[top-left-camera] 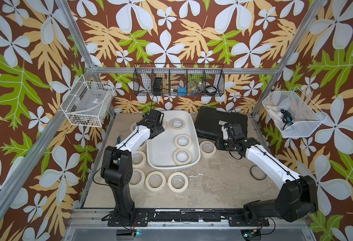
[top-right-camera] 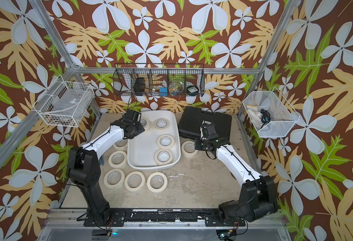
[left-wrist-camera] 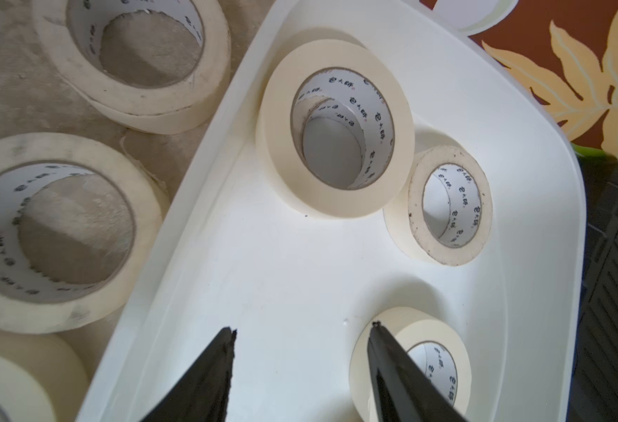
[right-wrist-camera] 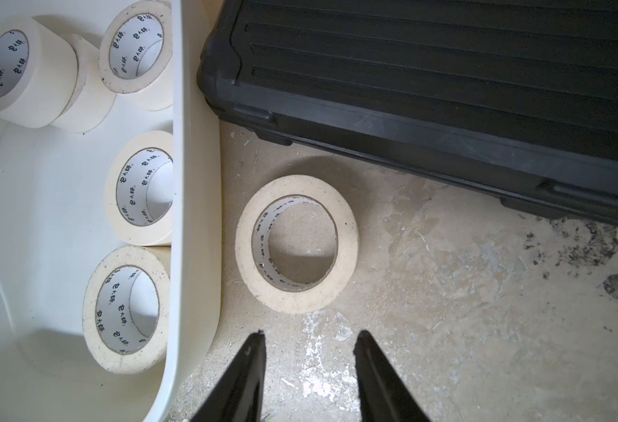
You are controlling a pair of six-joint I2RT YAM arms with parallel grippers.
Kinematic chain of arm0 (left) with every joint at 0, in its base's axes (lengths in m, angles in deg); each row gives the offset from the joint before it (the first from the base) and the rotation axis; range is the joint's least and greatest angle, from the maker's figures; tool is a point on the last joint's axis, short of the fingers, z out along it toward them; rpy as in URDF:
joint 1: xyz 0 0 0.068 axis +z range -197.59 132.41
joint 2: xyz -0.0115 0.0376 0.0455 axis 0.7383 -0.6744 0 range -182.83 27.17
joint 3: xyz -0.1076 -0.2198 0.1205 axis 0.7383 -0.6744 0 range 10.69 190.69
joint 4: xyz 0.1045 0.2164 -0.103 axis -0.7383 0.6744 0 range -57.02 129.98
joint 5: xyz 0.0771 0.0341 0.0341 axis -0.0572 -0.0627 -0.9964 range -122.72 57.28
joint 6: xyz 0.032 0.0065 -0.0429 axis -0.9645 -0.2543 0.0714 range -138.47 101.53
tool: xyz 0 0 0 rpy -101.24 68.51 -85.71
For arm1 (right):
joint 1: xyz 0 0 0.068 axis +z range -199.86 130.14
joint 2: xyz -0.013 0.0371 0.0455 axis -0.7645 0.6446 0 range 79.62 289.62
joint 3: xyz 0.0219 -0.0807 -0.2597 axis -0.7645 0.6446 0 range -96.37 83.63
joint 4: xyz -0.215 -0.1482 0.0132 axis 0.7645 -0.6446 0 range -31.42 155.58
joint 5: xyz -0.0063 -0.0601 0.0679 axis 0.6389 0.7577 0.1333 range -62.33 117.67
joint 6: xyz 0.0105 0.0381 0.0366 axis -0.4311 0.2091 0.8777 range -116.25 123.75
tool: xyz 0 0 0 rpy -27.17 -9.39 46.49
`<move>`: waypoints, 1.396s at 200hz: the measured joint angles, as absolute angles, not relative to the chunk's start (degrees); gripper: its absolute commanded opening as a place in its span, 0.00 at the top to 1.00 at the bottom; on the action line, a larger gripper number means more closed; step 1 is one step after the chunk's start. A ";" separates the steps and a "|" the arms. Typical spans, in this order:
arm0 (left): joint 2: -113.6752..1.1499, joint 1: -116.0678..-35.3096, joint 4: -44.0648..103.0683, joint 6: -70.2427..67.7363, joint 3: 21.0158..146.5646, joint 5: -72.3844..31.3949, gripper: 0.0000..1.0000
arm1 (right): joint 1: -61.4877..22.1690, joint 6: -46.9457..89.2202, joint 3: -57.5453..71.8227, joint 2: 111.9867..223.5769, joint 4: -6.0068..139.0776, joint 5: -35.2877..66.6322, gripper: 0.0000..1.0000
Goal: Take out the art tape in the storage box
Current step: Place the art tape at the center of the board, then pick up the art tape from the storage box.
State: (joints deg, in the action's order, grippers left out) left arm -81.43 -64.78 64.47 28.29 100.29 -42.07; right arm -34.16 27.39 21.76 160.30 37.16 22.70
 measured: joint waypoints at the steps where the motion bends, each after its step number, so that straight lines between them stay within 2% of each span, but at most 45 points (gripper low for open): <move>1: -81.60 -64.76 64.53 28.31 100.44 -42.07 0.38 | -34.16 27.37 21.76 160.28 37.16 22.68 0.56; 76: -89.56 -62.14 65.76 33.80 107.09 -43.18 0.39 | -34.14 27.37 22.11 158.62 36.22 21.87 0.56; 147: -96.05 -60.82 65.78 33.19 112.57 -42.24 0.41 | -34.07 27.37 22.00 158.09 35.83 21.63 0.56; 279: -98.59 -60.04 65.28 32.51 115.78 -40.97 0.40 | -33.94 27.37 22.00 158.38 35.56 21.47 0.56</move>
State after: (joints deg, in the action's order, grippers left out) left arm -98.59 -60.04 65.28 32.51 115.78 -40.97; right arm -33.94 27.37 22.00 158.38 35.56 21.47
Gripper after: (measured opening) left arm 0.600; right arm 0.443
